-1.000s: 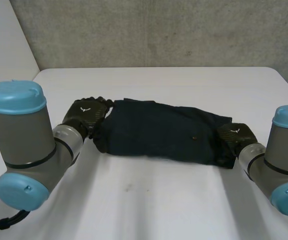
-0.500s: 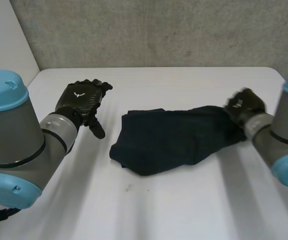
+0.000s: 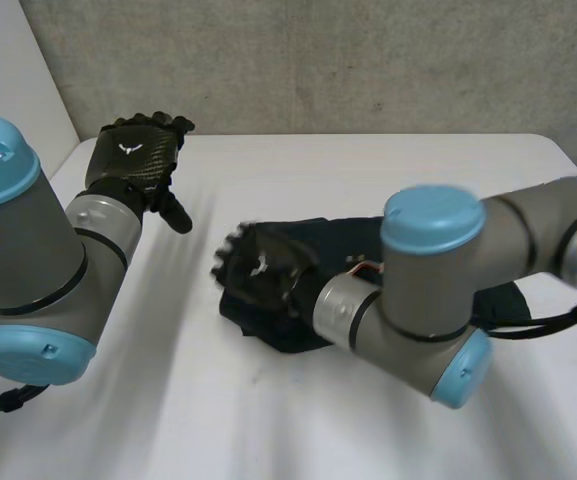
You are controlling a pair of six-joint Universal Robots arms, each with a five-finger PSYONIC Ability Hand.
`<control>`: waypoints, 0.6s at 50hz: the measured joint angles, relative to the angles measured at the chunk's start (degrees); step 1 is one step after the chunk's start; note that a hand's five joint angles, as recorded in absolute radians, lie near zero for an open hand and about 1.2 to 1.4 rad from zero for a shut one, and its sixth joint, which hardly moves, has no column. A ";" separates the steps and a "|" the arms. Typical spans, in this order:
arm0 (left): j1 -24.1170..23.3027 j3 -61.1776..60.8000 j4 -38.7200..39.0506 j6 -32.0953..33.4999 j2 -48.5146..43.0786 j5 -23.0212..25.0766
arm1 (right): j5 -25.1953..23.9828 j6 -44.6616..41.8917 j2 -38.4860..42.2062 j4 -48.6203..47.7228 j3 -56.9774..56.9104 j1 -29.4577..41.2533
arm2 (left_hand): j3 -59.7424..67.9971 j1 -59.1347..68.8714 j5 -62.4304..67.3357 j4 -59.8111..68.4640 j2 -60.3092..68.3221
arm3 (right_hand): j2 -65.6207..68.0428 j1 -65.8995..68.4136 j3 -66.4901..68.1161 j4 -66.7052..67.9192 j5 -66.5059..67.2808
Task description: Fold the shorts.
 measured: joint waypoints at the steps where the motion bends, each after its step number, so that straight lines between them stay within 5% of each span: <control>1: -0.13 0.10 0.13 0.03 -0.17 -0.14 | 3.05 5.61 -2.22 -0.23 0.43 -1.13 | 0.00 0.00 0.00 0.00 0.00 | -1.11 -1.29 -1.16 -1.28 -1.28; 5: -0.51 0.24 0.13 0.00 -0.43 -0.13 | 11.50 16.36 -6.82 -0.78 1.83 -5.21 | 0.00 0.00 0.00 0.00 0.00 | -4.08 -4.12 -4.37 -3.97 -4.07; 7: -0.51 0.24 0.13 0.00 -0.43 -0.13 | 11.50 16.36 -6.82 -0.78 1.83 -5.21 | 0.00 0.00 0.00 0.00 0.00 | -4.08 -4.12 -4.37 -3.97 -4.07; 10: -1.44 0.03 0.02 -0.15 -0.82 0.08 | 25.42 25.01 -12.07 -1.15 7.19 -15.56 | 0.00 0.00 0.00 0.00 0.00 | -7.40 -6.69 -8.12 -6.47 -7.13; 14: -1.94 -0.16 0.01 -0.17 -1.00 0.14 | 27.22 24.13 -12.96 -1.15 10.50 -19.74 | 0.00 0.00 0.00 0.00 0.00 | -7.86 -7.01 -8.77 -6.87 -7.50; 18: -2.61 -0.49 0.02 -0.20 -1.47 0.17 | 23.30 19.39 -13.43 -1.07 17.78 -27.20 | 0.00 0.00 0.00 0.00 0.00 | -7.86 -7.01 -8.77 -6.87 -7.49; 19: -2.78 -0.64 0.02 -0.21 -1.91 0.17 | 17.78 16.88 -13.35 -1.12 21.83 -31.14 | 0.00 0.00 0.00 0.00 0.00 | -7.86 -7.01 -8.77 -6.87 -7.50; 23: -2.85 -0.81 0.01 -0.25 -2.60 0.17 | 8.60 14.85 -13.09 -1.94 26.85 -36.44 | 0.00 0.00 0.00 0.00 0.00 | -7.86 -7.01 -8.65 -6.87 -7.49; 30: -2.85 -0.91 -0.03 -0.33 -3.16 0.16 | 2.19 14.39 -12.29 -5.67 29.94 -40.43 | 0.00 0.00 0.00 0.00 0.00 | -6.94 -6.21 -6.44 -5.75 -5.92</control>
